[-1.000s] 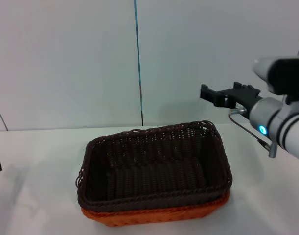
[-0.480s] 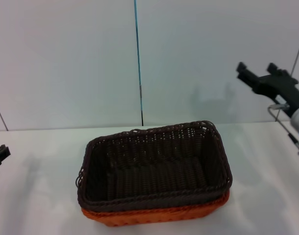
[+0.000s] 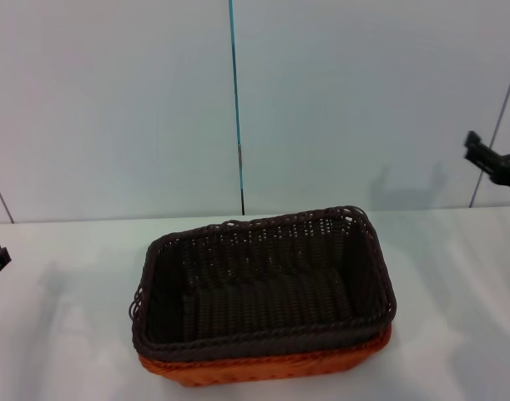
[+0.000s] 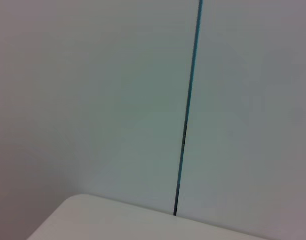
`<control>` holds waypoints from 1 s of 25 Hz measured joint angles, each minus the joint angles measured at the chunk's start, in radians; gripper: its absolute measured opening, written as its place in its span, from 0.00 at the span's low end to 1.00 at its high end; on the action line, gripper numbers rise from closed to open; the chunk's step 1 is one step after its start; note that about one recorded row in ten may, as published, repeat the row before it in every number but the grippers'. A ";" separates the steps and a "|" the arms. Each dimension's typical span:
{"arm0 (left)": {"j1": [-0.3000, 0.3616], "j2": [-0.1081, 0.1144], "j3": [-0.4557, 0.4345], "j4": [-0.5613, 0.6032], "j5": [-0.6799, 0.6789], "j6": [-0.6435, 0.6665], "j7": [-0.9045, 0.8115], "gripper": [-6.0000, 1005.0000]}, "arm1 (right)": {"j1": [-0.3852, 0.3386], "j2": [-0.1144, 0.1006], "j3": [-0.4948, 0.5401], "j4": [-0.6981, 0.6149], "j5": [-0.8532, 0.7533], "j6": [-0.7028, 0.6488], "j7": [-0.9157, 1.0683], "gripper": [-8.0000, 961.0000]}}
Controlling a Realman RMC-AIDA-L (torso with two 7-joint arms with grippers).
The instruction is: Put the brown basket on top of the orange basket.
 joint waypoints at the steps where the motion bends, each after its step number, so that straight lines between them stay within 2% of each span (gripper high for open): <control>1: 0.001 -0.001 0.000 0.001 -0.003 0.004 -0.002 0.93 | -0.006 0.000 0.013 0.000 -0.008 0.006 0.000 0.98; 7: 0.008 -0.005 0.006 0.016 -0.005 0.017 -0.035 0.93 | -0.028 0.001 0.107 -0.005 -0.026 -0.002 -0.004 0.98; 14: 0.010 -0.005 0.102 0.050 -0.006 0.102 -0.069 0.93 | -0.031 0.002 0.168 0.001 -0.157 -0.037 -0.006 0.98; 20: 0.009 -0.005 0.141 0.048 -0.001 0.147 -0.083 0.93 | -0.003 0.001 0.189 -0.007 -0.163 -0.054 -0.007 0.98; 25: 0.024 0.000 0.252 0.039 0.001 0.314 -0.094 0.93 | 0.001 0.000 0.207 -0.002 -0.158 -0.089 0.013 0.98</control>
